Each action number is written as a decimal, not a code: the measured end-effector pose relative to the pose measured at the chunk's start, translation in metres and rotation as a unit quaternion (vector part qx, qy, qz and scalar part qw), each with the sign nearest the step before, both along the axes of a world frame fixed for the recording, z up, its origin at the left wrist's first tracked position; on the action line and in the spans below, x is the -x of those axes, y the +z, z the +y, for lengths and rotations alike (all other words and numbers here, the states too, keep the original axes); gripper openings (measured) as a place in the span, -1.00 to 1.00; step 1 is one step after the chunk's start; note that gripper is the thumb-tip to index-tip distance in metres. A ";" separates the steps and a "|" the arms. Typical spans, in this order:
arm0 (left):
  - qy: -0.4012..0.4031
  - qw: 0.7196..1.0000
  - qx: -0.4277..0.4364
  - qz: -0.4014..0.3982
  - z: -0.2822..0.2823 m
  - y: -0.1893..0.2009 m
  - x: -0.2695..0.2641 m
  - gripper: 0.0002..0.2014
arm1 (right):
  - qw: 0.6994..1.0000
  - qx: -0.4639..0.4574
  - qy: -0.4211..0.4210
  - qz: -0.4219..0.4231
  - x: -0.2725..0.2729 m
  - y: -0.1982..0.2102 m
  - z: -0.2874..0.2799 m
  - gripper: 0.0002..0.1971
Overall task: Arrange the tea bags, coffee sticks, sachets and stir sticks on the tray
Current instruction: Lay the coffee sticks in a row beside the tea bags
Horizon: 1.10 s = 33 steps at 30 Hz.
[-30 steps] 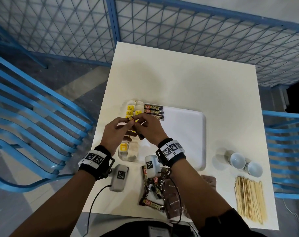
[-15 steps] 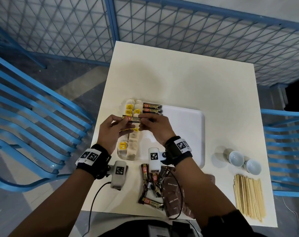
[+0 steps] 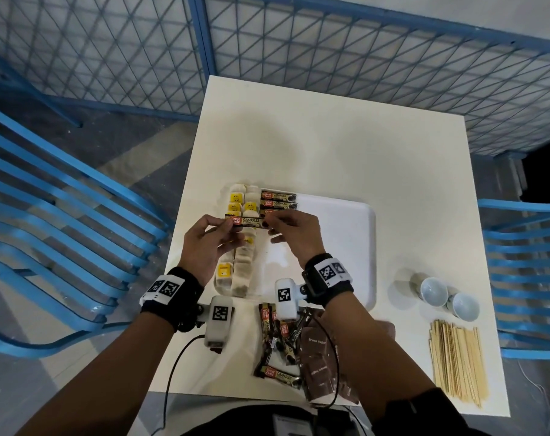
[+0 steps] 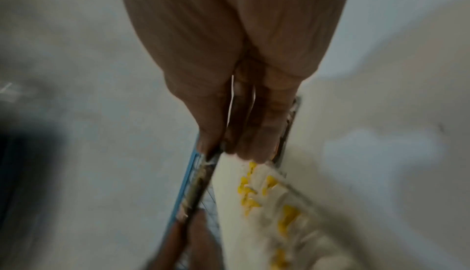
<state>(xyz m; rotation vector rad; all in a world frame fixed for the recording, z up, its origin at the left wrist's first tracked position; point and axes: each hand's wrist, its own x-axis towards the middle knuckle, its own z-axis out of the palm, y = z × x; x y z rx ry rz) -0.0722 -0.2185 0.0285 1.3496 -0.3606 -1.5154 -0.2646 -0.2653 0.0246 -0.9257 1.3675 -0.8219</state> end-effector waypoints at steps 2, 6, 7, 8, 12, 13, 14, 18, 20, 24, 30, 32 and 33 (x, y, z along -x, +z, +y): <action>0.002 1.000 0.001 -0.009 -0.002 -0.002 0.000 -0.87 | 0.984 0.090 0.056 0.145 -0.001 -0.003 -0.001 -0.73; -0.004 1.000 -0.005 -0.026 -0.005 -0.006 0.000 -0.87 | 0.899 0.264 0.198 0.287 -0.007 -0.010 -0.003 -0.68; -0.009 0.999 -0.009 -0.032 -0.006 -0.006 0.002 -0.89 | 0.890 0.276 0.213 0.295 -0.007 -0.013 -0.005 -0.72; -0.015 0.999 -0.013 -0.040 -0.006 -0.005 0.003 -0.91 | 0.889 0.276 0.216 0.296 -0.006 -0.015 -0.006 -0.74; -0.065 0.991 -0.041 -0.112 -0.009 -0.006 0.005 -0.81 | 0.899 0.238 0.167 0.328 0.009 -0.029 -0.006 -0.70; -0.080 0.987 -0.050 -0.132 -0.009 -0.007 0.005 -0.82 | 0.900 0.224 0.155 0.341 0.015 -0.034 -0.006 -0.68; -0.092 0.983 -0.059 -0.147 -0.009 -0.009 0.004 -0.84 | 0.903 0.207 0.143 0.349 0.022 -0.038 -0.005 -0.65; -0.131 0.970 -0.066 -0.194 -0.006 -0.016 -0.001 -0.86 | 0.890 0.158 0.153 0.399 0.035 -0.055 -0.002 -0.71; -0.156 0.957 -0.049 -0.239 -0.004 -0.017 -0.002 -0.88 | 0.869 0.155 0.179 0.435 0.031 -0.061 0.001 -0.75; -0.200 0.928 -0.019 -0.313 -0.003 -0.018 -0.003 -0.95 | 0.854 0.179 0.167 0.458 0.025 -0.065 0.000 -0.68; -0.267 0.877 0.018 -0.399 0.002 -0.024 -0.007 -0.98 | 0.831 0.201 0.180 0.487 0.018 -0.064 -0.002 -0.74; -0.286 0.862 0.036 -0.416 0.005 -0.025 -0.008 -0.98 | 0.827 0.198 0.185 0.492 0.015 -0.064 -0.005 -0.78; -0.293 0.857 0.046 -0.422 0.007 -0.025 -0.008 -0.98 | 0.829 0.197 0.183 0.491 0.014 -0.065 -0.007 -0.79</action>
